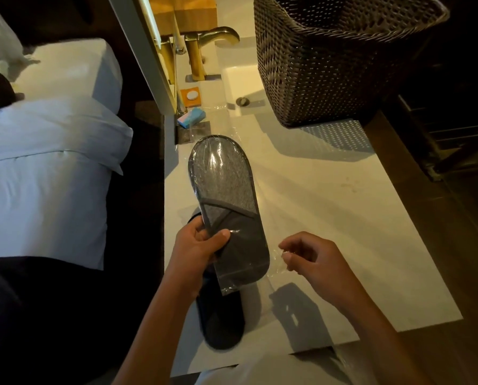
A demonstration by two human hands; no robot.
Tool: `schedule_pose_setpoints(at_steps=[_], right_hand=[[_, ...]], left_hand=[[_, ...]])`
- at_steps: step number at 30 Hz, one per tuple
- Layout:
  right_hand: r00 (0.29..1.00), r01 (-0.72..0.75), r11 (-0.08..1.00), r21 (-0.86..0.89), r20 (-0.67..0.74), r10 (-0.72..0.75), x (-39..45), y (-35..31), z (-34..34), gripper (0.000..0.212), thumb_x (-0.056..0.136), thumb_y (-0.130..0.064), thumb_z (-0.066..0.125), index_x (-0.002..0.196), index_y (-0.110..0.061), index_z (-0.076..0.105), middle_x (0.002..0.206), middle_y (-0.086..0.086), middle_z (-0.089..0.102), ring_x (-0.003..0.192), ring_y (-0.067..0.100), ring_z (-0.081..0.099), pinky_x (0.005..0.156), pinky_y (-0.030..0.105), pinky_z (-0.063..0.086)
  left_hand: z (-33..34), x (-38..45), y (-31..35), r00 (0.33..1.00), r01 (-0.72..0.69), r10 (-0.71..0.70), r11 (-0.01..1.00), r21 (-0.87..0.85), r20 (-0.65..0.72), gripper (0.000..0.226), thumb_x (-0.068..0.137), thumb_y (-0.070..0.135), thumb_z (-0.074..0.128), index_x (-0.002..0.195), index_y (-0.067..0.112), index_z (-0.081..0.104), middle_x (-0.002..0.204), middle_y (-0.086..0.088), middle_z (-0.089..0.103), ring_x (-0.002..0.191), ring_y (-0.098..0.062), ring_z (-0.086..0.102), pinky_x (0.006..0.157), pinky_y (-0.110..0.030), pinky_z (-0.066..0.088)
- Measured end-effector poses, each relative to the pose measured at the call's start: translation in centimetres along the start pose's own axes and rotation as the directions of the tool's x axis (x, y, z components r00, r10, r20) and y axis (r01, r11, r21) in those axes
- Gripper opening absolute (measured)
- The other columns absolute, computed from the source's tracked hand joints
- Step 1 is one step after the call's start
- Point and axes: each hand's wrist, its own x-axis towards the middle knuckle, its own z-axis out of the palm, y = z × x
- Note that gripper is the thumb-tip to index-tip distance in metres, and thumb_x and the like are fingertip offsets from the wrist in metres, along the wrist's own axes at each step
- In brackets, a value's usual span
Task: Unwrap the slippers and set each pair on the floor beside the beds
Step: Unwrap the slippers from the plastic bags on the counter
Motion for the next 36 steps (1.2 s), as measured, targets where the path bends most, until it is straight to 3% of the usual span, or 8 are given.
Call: schedule_pose_setpoints(at_steps=[10,18,22,25,28,32,36], right_hand=[[1.000,-0.009,0.998,-0.068,0.002,0.009,0.3,-0.3,0.4,0.006,0.092,-0.019,0.064,0.088,-0.023,0.066,0.083,-0.009,0.066,0.079,0.010,0.064,0.066,0.013,0.051],[0.999,0.047,0.994,-0.102,-0.003,-0.048,0.0,-0.6,1.1,0.021,0.093,-0.005,0.056,0.079,-0.021,0.057,0.081,-0.003,0.061,0.077,0.014,0.059,0.069,0.025,0.053],[0.990,0.141,0.983,-0.117,-0.017,-0.144,-0.4,-1.0,1.3,0.026,0.092,0.000,0.056,0.076,-0.020,0.052,0.082,-0.005,0.056,0.077,0.009,0.053,0.067,0.015,0.049],[0.982,0.186,0.973,-0.136,-0.016,-0.190,-0.6,-0.9,1.5,0.028,0.091,0.004,0.057,0.076,-0.019,0.051,0.083,-0.005,0.053,0.078,0.011,0.052,0.066,0.015,0.046],[0.978,0.200,0.971,-0.132,-0.028,-0.206,-0.8,-0.8,1.4,0.027,0.089,0.007,0.057,0.076,-0.016,0.051,0.084,-0.003,0.053,0.078,0.013,0.052,0.066,0.018,0.046],[0.975,0.208,0.971,-0.119,-0.050,-0.215,-1.1,-0.4,1.1,0.033,0.089,0.007,0.058,0.075,-0.022,0.051,0.086,-0.003,0.054,0.079,0.013,0.053,0.066,0.018,0.046],[0.975,0.192,0.979,-0.075,-0.095,-0.199,-1.4,-0.2,0.8,0.023,0.090,0.002,0.060,0.080,-0.018,0.057,0.090,-0.008,0.056,0.086,0.015,0.057,0.067,0.015,0.048]], left_hand=[[-0.5,0.2,0.1,1.000,0.016,-0.016,1.000,-0.020,-0.022,0.028,0.088,0.009,0.067,0.115,0.011,0.060,0.101,-0.005,0.078,0.092,-0.021,0.076,0.067,-0.029,0.061],[-0.7,0.8,-0.1,0.993,0.045,-0.052,0.997,-0.066,-0.103,0.023,0.090,0.006,0.064,0.113,0.011,0.063,0.096,-0.006,0.079,0.088,-0.022,0.076,0.070,-0.033,0.061],[-1.1,1.2,0.0,0.980,0.067,-0.095,0.984,-0.163,-0.172,0.018,0.090,0.001,0.062,0.107,0.007,0.066,0.093,-0.009,0.078,0.086,-0.026,0.076,0.068,-0.034,0.062],[-1.4,1.6,0.2,0.975,0.070,-0.107,0.979,-0.190,-0.193,0.019,0.090,0.001,0.063,0.109,0.005,0.065,0.095,-0.010,0.078,0.088,-0.026,0.076,0.070,-0.035,0.062],[-1.6,2.0,0.4,0.968,0.073,-0.122,0.973,-0.219,-0.218,0.018,0.090,0.003,0.065,0.108,0.002,0.063,0.090,-0.010,0.078,0.082,-0.024,0.077,0.064,-0.031,0.061],[-1.7,2.2,0.4,0.971,0.085,-0.135,0.965,-0.246,-0.195,0.021,0.090,0.005,0.064,0.111,0.004,0.064,0.096,-0.012,0.078,0.086,-0.025,0.077,0.064,-0.031,0.061],[-1.4,2.3,0.4,0.971,0.092,-0.145,0.961,-0.260,-0.189,0.022,0.090,0.005,0.064,0.112,0.004,0.064,0.098,-0.012,0.077,0.084,-0.024,0.077,0.062,-0.029,0.060]])
